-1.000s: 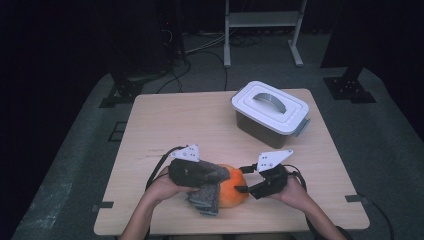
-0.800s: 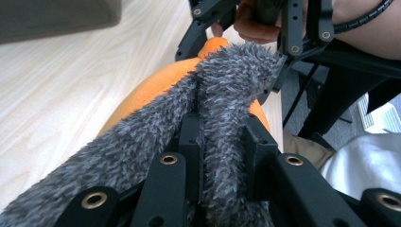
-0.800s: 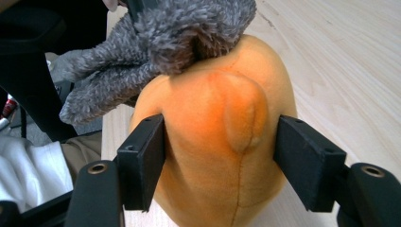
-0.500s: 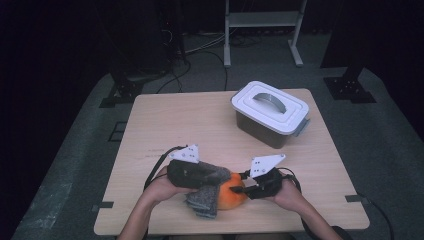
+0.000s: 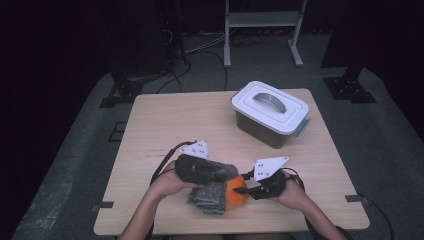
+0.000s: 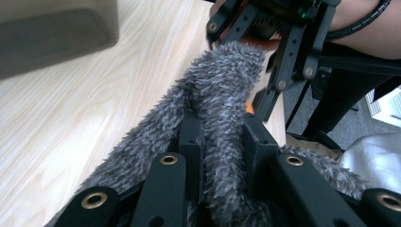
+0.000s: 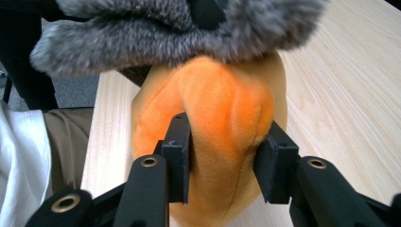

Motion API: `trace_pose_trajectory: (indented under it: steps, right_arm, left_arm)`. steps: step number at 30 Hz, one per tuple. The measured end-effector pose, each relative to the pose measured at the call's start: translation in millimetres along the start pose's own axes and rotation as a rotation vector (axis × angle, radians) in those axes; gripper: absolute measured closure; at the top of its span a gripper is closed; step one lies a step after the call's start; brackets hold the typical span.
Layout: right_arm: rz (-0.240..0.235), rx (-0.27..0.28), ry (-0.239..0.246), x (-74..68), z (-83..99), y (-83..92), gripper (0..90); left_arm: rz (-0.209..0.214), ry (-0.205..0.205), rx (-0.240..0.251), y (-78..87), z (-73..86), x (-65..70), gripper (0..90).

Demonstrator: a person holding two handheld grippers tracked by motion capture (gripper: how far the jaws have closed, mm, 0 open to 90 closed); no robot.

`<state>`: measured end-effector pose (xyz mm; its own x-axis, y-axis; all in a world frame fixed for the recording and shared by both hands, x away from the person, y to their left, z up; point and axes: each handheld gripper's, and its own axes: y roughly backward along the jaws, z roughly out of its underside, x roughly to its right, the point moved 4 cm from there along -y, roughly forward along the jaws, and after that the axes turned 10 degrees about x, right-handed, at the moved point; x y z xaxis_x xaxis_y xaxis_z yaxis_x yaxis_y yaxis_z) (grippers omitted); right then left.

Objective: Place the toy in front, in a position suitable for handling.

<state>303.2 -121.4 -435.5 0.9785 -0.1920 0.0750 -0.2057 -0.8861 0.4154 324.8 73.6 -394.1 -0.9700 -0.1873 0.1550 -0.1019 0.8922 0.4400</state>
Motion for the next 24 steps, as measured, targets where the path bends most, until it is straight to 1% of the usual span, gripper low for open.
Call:
trace_pose_trajectory:
  steps: [1,3,6,7,8,12,13,15,16,18,20,21,22,24]
  right_arm:
    - [-0.001,0.0,0.001,0.8,0.7,0.6,60.4]
    - [0.0,-0.001,0.0,2.8,2.5,2.4,60.3]
    - [0.006,0.001,-0.014,7.5,5.7,5.4,60.1]
    - [0.007,0.0,-0.024,8.7,6.5,6.1,59.6]
    - [0.001,0.007,-0.051,10.2,7.9,6.5,56.5]
    - [-0.001,0.016,-0.109,9.6,5.5,6.5,42.4]
    - [0.001,0.017,-0.113,9.2,4.8,6.8,40.5]
    - [-0.007,0.024,-0.145,8.1,2.9,7.3,37.6]
    - [-0.009,0.03,-0.155,7.6,1.9,7.1,37.1]
    - [-0.011,0.033,-0.16,6.6,-0.3,5.1,35.3]
    - [-0.012,0.025,-0.167,5.2,-1.0,1.1,35.1]
    - [-0.011,0.024,-0.166,4.5,-0.6,-0.8,36.3]
    - [-0.008,0.019,-0.162,3.1,0.5,-3.0,39.9]
    - [-0.005,0.019,-0.146,1.4,0.6,-3.3,47.3]
  left_arm:
    - [-0.006,0.012,-0.001,2.7,3.2,-2.0,73.2]
    - [-0.017,0.022,-0.001,7.0,8.7,-6.0,73.1]
    - [-0.031,0.045,-0.004,11.4,16.6,-9.9,73.1]
    - [-0.031,0.045,-0.004,11.4,16.6,-9.9,73.1]
    - [-0.029,0.06,0.003,12.6,21.7,-10.6,73.1]
    - [-0.03,0.071,0.01,11.4,27.0,-9.7,73.1]
    - [-0.025,0.075,0.017,11.3,27.8,-9.3,73.1]
    - [-0.018,0.079,0.023,10.1,28.0,-7.4,73.1]
    - [-0.015,0.074,0.017,9.9,27.8,-6.8,73.1]
    - [-0.006,0.063,0.013,7.7,26.5,-3.4,73.1]
    - [-0.003,0.057,0.006,6.0,25.7,-0.8,73.1]
    - [-0.006,0.051,-0.003,5.9,25.1,0.3,73.1]
    - [-0.01,0.043,-0.009,6.9,23.6,0.8,73.0]
    - [-0.013,0.033,-0.004,8.8,18.9,1.6,73.0]
